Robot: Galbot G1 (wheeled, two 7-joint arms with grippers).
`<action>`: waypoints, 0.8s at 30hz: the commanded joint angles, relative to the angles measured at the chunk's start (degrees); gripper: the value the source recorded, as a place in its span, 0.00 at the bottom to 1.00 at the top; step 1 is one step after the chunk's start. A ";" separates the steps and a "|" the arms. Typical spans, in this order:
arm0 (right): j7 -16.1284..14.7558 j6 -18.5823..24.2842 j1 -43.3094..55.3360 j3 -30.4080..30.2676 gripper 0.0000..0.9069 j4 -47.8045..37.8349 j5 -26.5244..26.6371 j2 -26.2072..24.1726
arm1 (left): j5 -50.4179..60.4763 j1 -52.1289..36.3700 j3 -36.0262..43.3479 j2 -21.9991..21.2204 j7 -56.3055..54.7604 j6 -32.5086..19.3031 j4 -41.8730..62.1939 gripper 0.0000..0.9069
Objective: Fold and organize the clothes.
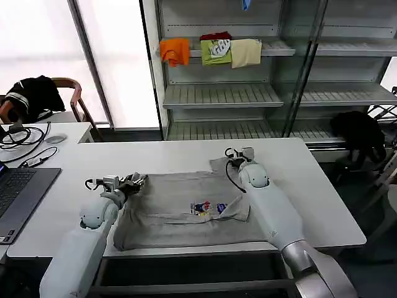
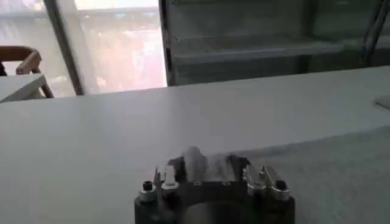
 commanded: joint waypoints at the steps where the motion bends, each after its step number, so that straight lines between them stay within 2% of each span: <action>1: 0.34 -0.28 -0.81 0.02 0.00 0.67 0.23 -0.04 | 0.02 0.28 0.03 -0.29 -0.23 0.15 0.08 0.02; 12: 0.31 -1.33 -3.82 0.57 0.00 7.12 2.60 -2.20 | -0.03 0.73 -0.66 -0.45 -0.86 0.11 -1.58 0.01; 24: 0.30 -1.72 -10.12 4.39 0.00 27.21 5.24 -5.25 | -0.46 2.73 -2.97 0.13 -1.47 -1.31 -11.84 0.01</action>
